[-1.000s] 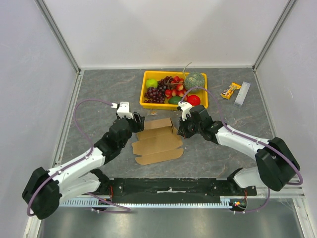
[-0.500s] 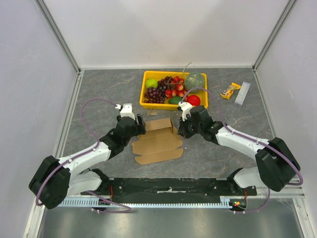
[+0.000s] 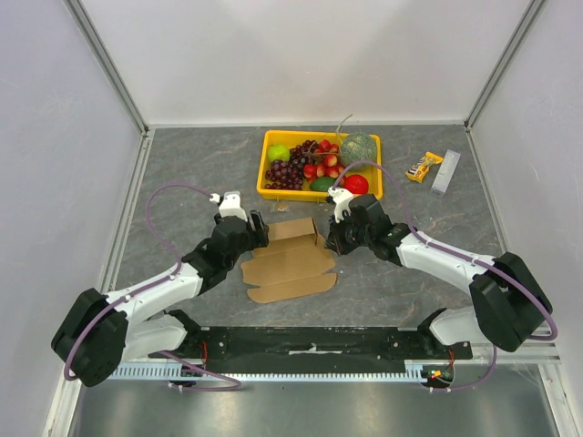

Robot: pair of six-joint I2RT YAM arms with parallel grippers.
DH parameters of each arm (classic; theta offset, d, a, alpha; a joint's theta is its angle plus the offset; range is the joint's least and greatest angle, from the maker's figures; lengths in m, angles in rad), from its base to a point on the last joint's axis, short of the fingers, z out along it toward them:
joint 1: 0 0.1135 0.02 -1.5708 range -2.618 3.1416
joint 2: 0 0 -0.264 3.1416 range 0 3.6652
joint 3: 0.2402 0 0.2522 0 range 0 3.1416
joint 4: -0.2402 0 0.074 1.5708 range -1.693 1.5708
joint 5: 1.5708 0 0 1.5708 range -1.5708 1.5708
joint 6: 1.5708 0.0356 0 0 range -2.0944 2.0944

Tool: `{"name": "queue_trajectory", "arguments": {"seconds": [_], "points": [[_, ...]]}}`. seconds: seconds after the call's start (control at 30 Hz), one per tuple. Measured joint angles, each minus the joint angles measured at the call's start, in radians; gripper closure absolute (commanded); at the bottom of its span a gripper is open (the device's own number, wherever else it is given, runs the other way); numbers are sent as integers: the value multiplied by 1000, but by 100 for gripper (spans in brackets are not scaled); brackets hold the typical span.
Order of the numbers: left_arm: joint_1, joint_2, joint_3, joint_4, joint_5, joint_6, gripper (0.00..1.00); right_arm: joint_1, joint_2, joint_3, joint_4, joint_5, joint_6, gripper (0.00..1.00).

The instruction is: Fold the paper box

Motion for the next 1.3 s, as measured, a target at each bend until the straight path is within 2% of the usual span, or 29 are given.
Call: {"name": "queue_trajectory", "arguments": {"seconds": [0.47,1.0,1.3], "points": [[21,87,56,-8,-55,-105,20,2,0,0,0,0,5,100],[28,85,57,-24,-103,-171,18,3,1,0,1,-8,8,100],[30,119,69,-31,-100,-193,25,10,3,0,5,-15,17,100]]}}
